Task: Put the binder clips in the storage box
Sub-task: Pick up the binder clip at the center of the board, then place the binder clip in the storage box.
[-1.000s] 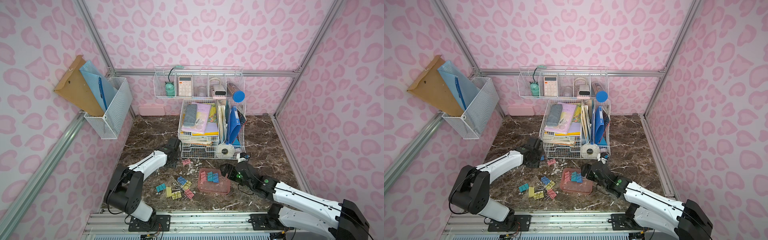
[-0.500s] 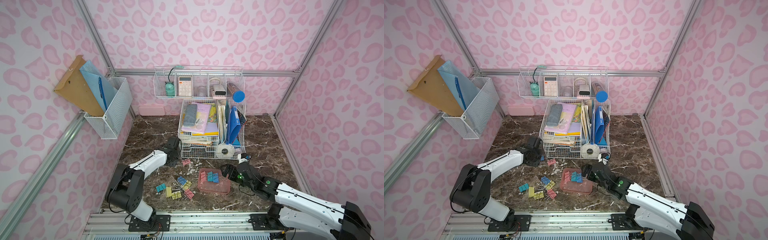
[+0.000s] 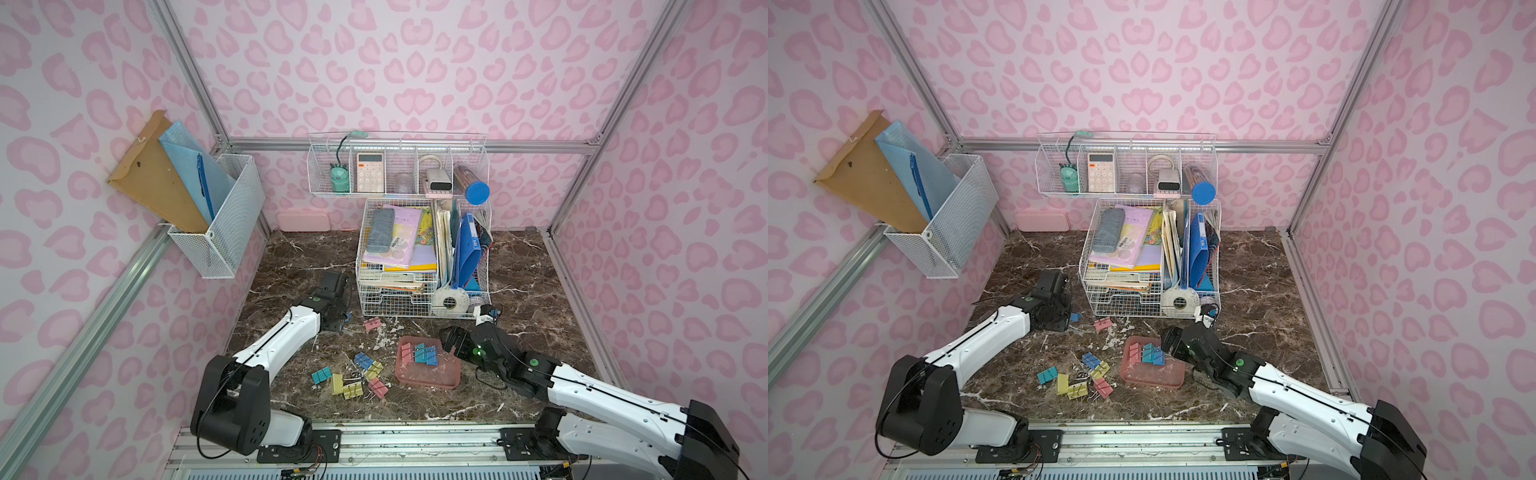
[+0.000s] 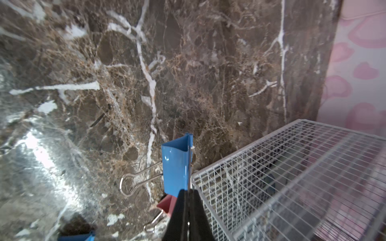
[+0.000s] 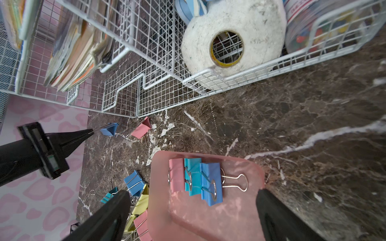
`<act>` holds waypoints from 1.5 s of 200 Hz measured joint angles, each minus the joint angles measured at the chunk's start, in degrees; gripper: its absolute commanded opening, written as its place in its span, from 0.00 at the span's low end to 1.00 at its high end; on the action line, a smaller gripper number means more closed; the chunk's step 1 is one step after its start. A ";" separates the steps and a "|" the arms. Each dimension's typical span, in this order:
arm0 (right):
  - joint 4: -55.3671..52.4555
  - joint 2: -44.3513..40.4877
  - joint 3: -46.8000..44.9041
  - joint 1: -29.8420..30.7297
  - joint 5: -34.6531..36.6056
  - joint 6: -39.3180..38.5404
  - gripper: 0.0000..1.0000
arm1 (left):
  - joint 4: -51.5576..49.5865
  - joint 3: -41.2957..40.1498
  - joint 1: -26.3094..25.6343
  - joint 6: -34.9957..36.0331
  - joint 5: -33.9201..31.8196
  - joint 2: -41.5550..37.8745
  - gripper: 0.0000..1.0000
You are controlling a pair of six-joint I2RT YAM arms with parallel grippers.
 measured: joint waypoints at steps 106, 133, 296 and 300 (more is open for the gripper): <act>4.11 -8.44 -6.47 -17.46 -6.86 -2.25 0.99 | -5.35 4.04 -18.16 22.34 13.29 -17.81 0.00; 3.19 -11.78 -7.13 -20.24 -7.10 -3.30 0.98 | -7.21 11.74 -28.68 27.58 12.63 -5.16 0.00; 0.11 -18.82 -8.83 -20.87 -7.43 -3.54 0.97 | -57.96 54.93 -47.36 40.63 -4.44 41.72 0.00; 0.07 -19.06 -8.85 -20.87 -7.30 -3.52 0.97 | -57.68 53.92 -47.36 40.72 -4.20 41.92 0.00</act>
